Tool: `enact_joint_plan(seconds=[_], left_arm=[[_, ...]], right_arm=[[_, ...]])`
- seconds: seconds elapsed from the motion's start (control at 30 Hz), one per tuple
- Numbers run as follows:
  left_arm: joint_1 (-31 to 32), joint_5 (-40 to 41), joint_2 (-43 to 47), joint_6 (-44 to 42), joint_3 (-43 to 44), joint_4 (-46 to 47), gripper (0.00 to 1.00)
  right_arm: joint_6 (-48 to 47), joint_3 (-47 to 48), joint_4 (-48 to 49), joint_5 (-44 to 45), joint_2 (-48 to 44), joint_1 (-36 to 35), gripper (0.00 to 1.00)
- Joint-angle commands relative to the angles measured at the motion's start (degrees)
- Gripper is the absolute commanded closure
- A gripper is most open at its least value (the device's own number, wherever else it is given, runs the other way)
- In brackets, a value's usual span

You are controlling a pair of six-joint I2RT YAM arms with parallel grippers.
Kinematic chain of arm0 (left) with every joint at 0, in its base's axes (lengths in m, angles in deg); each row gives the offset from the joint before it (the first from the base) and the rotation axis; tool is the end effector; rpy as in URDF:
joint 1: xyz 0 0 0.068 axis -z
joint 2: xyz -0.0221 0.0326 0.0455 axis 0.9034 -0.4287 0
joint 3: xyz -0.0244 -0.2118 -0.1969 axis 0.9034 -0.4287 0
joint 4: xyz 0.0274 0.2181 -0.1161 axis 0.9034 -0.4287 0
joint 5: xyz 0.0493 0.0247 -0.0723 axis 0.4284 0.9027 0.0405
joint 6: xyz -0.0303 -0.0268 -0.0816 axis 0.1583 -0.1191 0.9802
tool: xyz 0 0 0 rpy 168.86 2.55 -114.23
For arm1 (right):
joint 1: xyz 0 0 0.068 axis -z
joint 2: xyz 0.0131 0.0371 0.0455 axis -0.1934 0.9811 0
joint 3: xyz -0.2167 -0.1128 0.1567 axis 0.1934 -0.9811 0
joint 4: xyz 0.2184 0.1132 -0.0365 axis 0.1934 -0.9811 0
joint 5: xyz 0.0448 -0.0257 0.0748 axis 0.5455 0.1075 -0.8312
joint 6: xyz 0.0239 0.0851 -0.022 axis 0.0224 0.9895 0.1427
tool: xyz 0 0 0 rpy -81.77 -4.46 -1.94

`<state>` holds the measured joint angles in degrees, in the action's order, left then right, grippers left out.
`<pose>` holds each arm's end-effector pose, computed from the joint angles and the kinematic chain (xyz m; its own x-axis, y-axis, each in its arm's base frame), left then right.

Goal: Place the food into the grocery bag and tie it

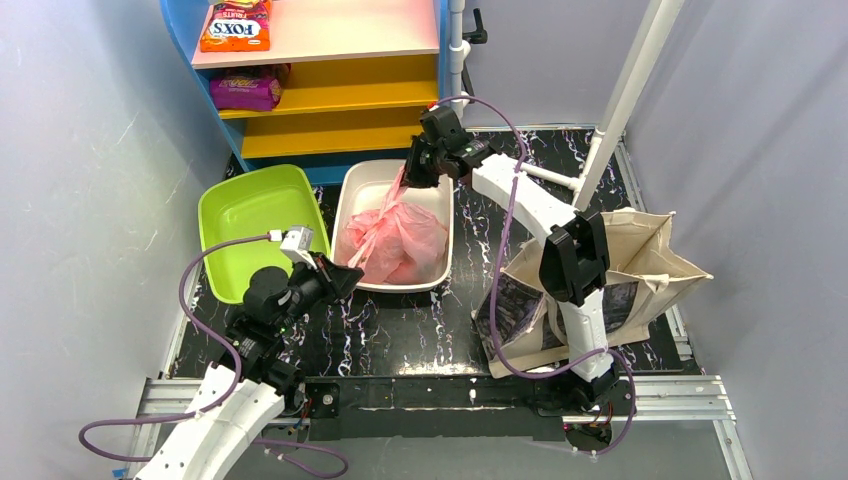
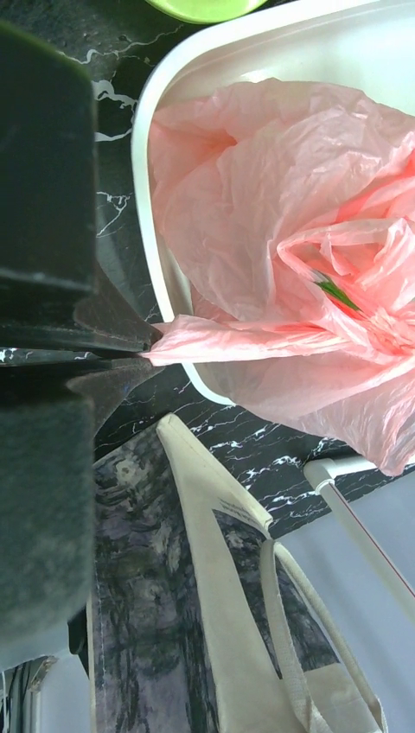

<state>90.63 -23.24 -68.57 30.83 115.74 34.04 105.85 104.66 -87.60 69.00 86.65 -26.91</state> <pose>0.1209 -0.0779 0.2863 -0.4120 -0.3757 -0.8301 0.4682 0.6943 -0.5466 0.4075 0.3302 0.3042 -0.8052 0.2503 -0.5376 -0.1668 0.7744 0.6104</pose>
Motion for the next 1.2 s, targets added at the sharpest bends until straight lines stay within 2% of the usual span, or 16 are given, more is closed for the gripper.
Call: enact_joint_plan(seconds=[0.0,0.1,0.27,0.33,0.43,0.53,0.57,0.73,0.87,1.0,1.17], left_arm=[[1.23,-3.86,1.56,1.3,0.02,-9.04,1.0],[1.2,-6.29,0.03,-0.82,3.11,-10.34,1.0],[1.23,-5.54,-8.6,-9.35,16.72,-22.07,0.98],[1.23,-5.9,-12.37,-12.74,21.63,-26.59,0.76],[1.31,-5.01,-17.33,-16.3,27.73,-32.24,0.52],[1.31,-4.48,-20.64,-18.05,31.81,-35.07,0.29],[1.31,-4.33,-21.53,-18.4,32.73,-35.35,0.26],[1.31,-1.72,-24.56,-17.62,33.66,-32.16,0.27],[1.31,0.23,-26.57,-16.98,34.44,-27.72,0.33],[1.31,0.88,-30.31,-16.76,36.15,-25.84,0.43],[1.31,1.17,-32.86,-16.76,36.45,-23.55,0.62]], right_arm=[[-1.5,1.65,9.04,10.93,0.55,7.65,0.99],[-3.41,-0.22,10.64,6.66,-1.79,6.91,0.99],[-6.99,-5.57,12.07,4.01,-7.35,3.65,0.99],[-7.11,-7.85,12.72,2.99,-9.24,2.57,0.99],[-6.84,-11.1,14.02,2.01,-11.6,1.38,0.99],[-6.72,-12.59,14.59,1.64,-12.39,0.66,0.99],[-6.68,-12.57,14.43,1.38,-12.4,0.57,0.99],[-6.36,-13.06,14.25,0.55,-12.86,0.06,0.99],[-6.38,-13.41,14.31,0.39,-13.47,-0.32,0.99],[-6.35,-13.94,14.46,0.08,-13.85,-0.66,0.99],[-6.38,-14.21,14.89,-0.84,-14.05,-1.03,0.99]])
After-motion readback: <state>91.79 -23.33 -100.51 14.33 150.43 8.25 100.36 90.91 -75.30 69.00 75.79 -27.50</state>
